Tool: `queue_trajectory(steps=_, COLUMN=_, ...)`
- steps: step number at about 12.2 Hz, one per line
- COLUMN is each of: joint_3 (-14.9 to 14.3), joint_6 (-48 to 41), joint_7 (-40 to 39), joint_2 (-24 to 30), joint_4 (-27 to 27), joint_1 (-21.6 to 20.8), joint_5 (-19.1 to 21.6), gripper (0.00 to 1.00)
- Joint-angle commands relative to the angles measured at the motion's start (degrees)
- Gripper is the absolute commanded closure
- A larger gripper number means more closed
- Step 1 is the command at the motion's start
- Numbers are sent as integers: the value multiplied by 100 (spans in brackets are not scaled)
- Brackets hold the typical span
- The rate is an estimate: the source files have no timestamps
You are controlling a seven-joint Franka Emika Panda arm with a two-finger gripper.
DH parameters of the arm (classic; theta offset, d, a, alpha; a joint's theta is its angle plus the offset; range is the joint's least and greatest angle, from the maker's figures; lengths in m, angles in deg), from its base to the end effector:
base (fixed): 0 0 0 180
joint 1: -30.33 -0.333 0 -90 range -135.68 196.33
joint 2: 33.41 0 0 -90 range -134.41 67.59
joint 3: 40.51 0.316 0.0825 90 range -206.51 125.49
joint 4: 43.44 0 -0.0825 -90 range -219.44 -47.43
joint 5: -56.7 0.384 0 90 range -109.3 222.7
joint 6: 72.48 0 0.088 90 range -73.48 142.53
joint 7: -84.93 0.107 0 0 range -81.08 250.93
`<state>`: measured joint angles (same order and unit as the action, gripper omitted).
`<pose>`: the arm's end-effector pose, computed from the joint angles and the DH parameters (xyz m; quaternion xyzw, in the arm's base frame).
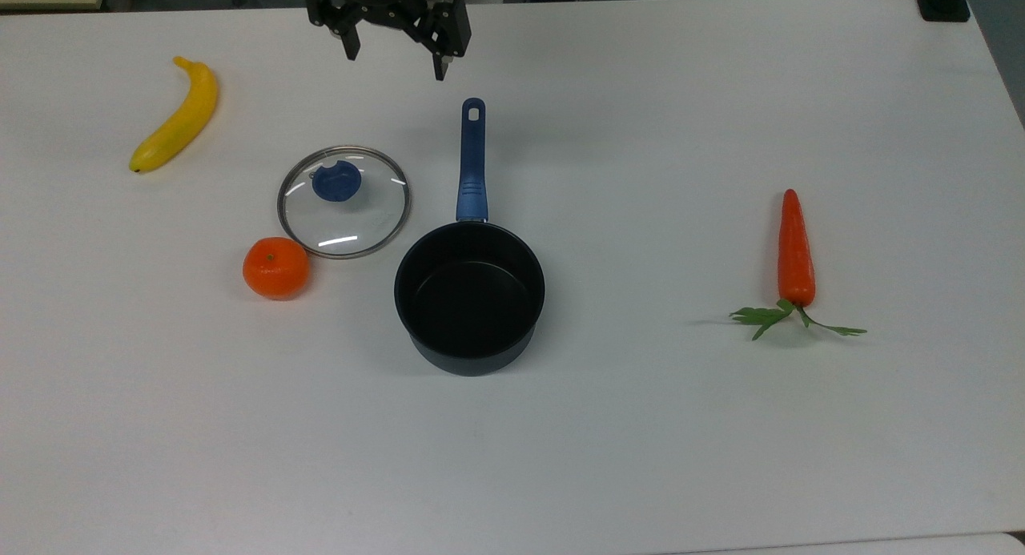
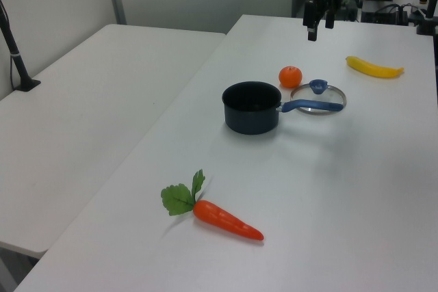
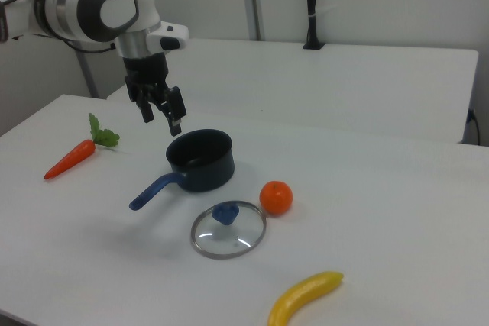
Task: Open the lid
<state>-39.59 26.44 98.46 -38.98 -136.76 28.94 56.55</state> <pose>0.5925 0.0233 0.5547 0.9952 -0.0976 0.0003 0.0005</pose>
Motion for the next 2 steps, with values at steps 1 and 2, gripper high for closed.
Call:
queue_trajectory(steps=1, joint_3=-109, joint_6=-258, joint_7=-61, joint_2=135, joint_4=-46, joint_1=-54, joint_5=-55, gripper=0)
queue_trajectory(steps=2, joint_3=-101, joint_6=-320, joint_7=-70, joint_2=187, joint_4=-46, joint_1=-28, joint_5=-55, gripper=0)
